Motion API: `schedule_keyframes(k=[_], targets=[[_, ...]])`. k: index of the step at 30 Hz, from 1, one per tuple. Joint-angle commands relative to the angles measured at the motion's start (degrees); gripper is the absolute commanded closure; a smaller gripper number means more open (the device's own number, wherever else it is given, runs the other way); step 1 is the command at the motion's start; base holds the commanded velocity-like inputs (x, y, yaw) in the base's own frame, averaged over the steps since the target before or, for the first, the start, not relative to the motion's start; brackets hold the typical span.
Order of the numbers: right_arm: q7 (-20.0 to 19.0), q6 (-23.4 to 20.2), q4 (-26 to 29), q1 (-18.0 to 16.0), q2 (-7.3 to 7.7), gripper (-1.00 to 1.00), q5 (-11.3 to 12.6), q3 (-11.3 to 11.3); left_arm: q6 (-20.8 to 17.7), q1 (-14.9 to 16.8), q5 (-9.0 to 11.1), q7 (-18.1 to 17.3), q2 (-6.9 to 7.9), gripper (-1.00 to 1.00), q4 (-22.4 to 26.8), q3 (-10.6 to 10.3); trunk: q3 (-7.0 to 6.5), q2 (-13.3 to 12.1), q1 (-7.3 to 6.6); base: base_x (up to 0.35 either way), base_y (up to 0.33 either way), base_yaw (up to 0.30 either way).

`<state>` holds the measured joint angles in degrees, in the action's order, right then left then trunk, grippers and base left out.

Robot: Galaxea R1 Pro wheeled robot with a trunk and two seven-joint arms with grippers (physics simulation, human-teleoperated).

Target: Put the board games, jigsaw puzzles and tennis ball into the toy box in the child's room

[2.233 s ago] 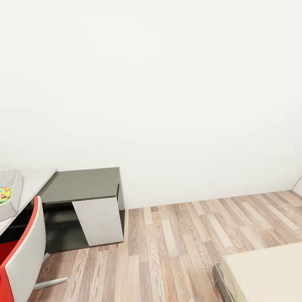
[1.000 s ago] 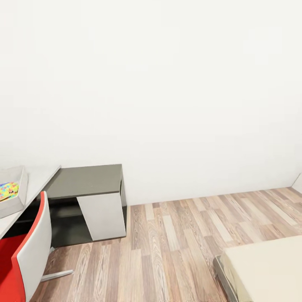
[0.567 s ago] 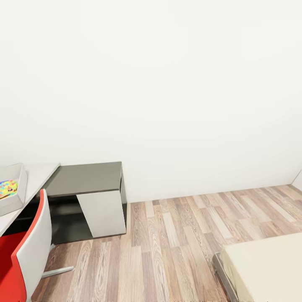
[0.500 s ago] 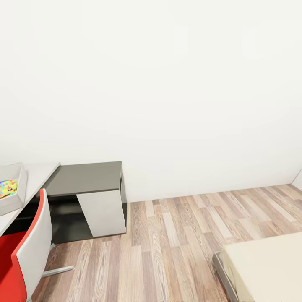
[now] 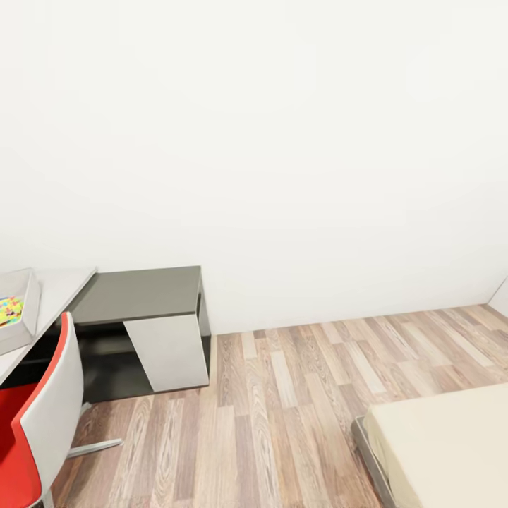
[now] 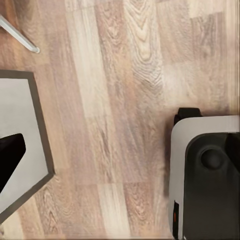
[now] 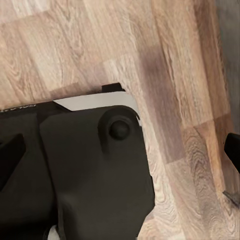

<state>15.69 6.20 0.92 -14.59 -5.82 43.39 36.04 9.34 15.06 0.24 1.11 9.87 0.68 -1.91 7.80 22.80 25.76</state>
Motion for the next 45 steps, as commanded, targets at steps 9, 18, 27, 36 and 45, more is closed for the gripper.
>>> schedule_keyframes(k=[9, 18, 27, 36, 45], targets=[[-8.2, 2.5, 0.0, 1.9, 3.50, -1.00, -0.5, 0.5, 0.1, 0.1, 0.0, 0.1, -0.36, -1.00, -0.1, -0.2, 0.47, 0.1, 0.03, -0.007, -0.044, -0.016], [-9.1, 3.0, 0.0, 2.3, 4.59, -1.00, -0.4, 0.5, -0.1, 0.0, 0.3, 1.9, -1.84, -1.00, -0.3, -0.2, 0.61, 0.1, 0.03, 0.000, -0.002, -0.101], [-8.9, 2.9, 0.0, 2.3, 4.58, -1.00, -0.1, 0.4, 0.0, 0.0, 0.3, 2.6, -2.20, -1.00, -0.4, -0.2, 0.78, 0.1, 0.03, 0.000, 0.000, -0.009], [-8.7, 2.7, -0.2, 3.0, 4.80, -1.00, -0.5, 0.3, 0.1, 0.0, 0.3, 2.6, -3.34, -1.00, -0.4, -0.1, 0.79, 0.1, 0.03, 0.000, 0.000, 0.000], [-8.7, 2.7, -0.2, 3.6, 4.76, -1.00, -0.5, 0.3, 0.1, -0.1, 0.3, 2.6, -4.49, -1.00, -0.4, -0.1, 0.79, 0.1, 0.03, 0.000, 0.000, 0.000]])
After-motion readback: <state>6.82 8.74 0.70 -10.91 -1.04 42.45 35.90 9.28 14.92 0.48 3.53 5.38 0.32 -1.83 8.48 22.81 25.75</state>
